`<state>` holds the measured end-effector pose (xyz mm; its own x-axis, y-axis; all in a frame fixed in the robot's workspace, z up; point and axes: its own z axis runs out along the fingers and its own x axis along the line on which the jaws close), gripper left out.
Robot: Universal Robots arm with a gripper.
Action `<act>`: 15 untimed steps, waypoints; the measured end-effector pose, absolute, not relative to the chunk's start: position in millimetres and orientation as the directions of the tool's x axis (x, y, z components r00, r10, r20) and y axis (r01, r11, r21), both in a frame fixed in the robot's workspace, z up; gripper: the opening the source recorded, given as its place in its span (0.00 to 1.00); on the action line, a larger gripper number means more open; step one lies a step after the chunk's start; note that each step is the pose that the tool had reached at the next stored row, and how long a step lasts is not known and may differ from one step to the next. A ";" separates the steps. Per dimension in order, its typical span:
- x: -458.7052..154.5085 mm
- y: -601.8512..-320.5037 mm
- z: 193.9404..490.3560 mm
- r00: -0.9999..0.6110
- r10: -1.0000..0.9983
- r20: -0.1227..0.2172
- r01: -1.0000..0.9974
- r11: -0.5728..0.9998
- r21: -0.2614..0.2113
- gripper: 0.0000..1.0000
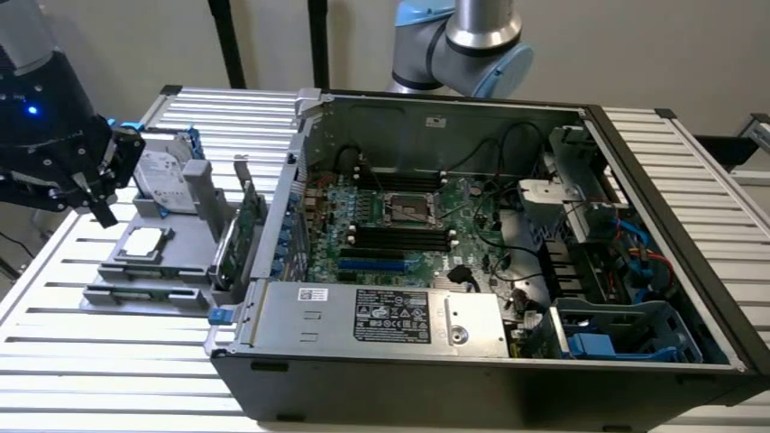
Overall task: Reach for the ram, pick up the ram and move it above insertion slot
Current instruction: 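Pick up the ram and move it above insertion slot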
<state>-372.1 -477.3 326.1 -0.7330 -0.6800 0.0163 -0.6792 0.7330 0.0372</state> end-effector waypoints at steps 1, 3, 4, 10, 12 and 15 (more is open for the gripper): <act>-372.1 -477.3 326.1 -0.721 -0.693 0.016 -0.692 0.721 0.037 0.11; -372.1 -477.4 326.0 -0.695 -0.718 0.016 -0.718 0.695 0.037 0.11; -372.1 -477.3 326.0 -0.682 -0.731 0.015 -0.730 0.682 0.036 0.11; -372.0 -477.3 325.6 -0.598 -0.801 0.011 -0.801 0.598 0.031 0.11; -372.0 -477.3 325.3 -0.569 -0.822 0.009 -0.822 0.569 0.029 0.11; -372.1 -477.3 325.1 -0.523 -0.852 0.006 -0.852 0.523 0.024 0.11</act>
<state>-372.1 -477.3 325.1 -0.5228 -0.8524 0.0065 -0.8521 0.5228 0.0241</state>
